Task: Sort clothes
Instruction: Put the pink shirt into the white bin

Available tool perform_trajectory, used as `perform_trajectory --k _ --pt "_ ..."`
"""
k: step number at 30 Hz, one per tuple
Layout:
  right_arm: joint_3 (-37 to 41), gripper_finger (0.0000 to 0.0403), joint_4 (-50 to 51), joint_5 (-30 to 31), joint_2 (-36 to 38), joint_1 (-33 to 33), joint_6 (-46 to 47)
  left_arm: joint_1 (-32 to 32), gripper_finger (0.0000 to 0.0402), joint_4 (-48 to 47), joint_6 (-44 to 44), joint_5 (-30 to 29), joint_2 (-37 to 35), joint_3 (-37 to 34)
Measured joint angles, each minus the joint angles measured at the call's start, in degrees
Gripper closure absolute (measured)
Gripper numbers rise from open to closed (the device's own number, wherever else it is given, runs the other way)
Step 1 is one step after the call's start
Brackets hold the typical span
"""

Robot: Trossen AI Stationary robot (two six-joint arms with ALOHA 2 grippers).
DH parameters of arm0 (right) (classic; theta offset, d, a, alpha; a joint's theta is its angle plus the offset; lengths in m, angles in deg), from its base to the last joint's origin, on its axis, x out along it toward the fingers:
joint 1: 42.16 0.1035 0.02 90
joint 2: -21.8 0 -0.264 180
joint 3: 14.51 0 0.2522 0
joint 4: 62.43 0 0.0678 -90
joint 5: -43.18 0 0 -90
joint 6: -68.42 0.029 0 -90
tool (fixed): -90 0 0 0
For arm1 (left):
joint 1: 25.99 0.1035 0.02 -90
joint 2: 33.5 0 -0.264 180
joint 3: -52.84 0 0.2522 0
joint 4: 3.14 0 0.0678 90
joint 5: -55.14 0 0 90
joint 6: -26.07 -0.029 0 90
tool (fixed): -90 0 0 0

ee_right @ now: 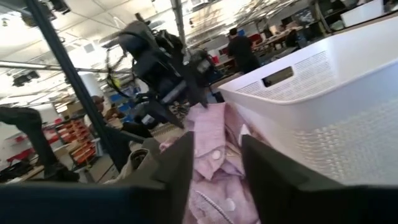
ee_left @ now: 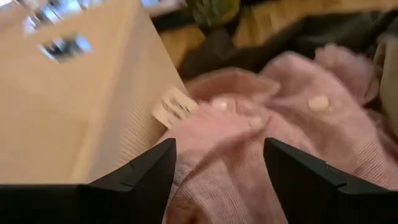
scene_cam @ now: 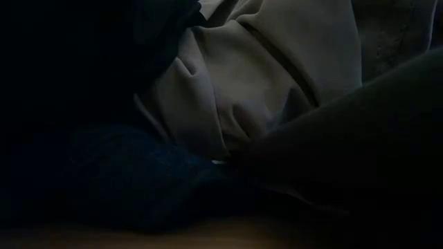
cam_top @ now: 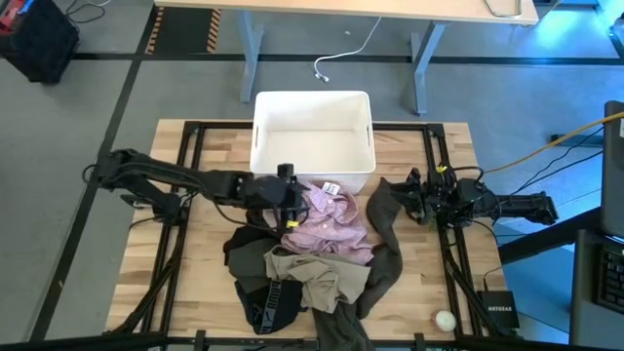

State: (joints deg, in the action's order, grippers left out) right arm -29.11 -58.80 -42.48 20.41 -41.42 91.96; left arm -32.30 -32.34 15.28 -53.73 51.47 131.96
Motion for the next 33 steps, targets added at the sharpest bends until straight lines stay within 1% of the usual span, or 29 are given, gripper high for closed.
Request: perform_trajectory --k 4,8,10,13,19,23,25,27,29,33 --pt "0.0 0.0178 0.24 -1.2 0.0 0.01 -1.41 -0.3 0.0162 0.98 5.99 5.37 2.05 0.0" --pt "0.0 0.0147 3.45 -3.65 0.0 0.0 -2.41 0.01 0.0162 -1.16 10.47 5.88 4.69 0.0" --pt "0.0 0.0141 6.01 -4.72 0.0 0.01 -2.98 0.14 0.0162 -2.33 13.45 7.65 6.48 0.0" --pt "0.02 0.0138 10.15 -4.99 0.0 0.01 -3.06 0.14 0.0162 -3.0 15.15 11.27 9.88 0.02" --pt "0.04 0.0137 10.45 -5.01 -0.74 -0.01 -4.81 -0.01 0.0162 -2.25 16.44 11.64 16.18 0.3" --pt "0.04 0.0137 10.4 -4.08 -0.74 0.0 -7.78 -0.08 0.017 -2.44 17.13 10.68 17.89 0.33" --pt "0.04 0.0137 10.33 -2.38 -0.72 0.01 -8.02 -0.23 0.019 -2.4 17.24 9.74 17.92 0.27" --pt "0.04 0.0137 10.1 -1.35 -0.72 0.01 -8.23 -0.36 0.0223 -2.34 17.39 8.36 17.54 0.22" --pt "0.04 0.0137 10.03 -0.86 -0.73 0.01 -8.83 -0.41 0.0266 -1.99 16.81 7.85 17.51 0.15" --pt "0.04 0.0137 10.03 -0.84 -0.72 0.01 -8.87 -0.38 0.0365 -1.57 14.88 7.78 17.31 0.09"
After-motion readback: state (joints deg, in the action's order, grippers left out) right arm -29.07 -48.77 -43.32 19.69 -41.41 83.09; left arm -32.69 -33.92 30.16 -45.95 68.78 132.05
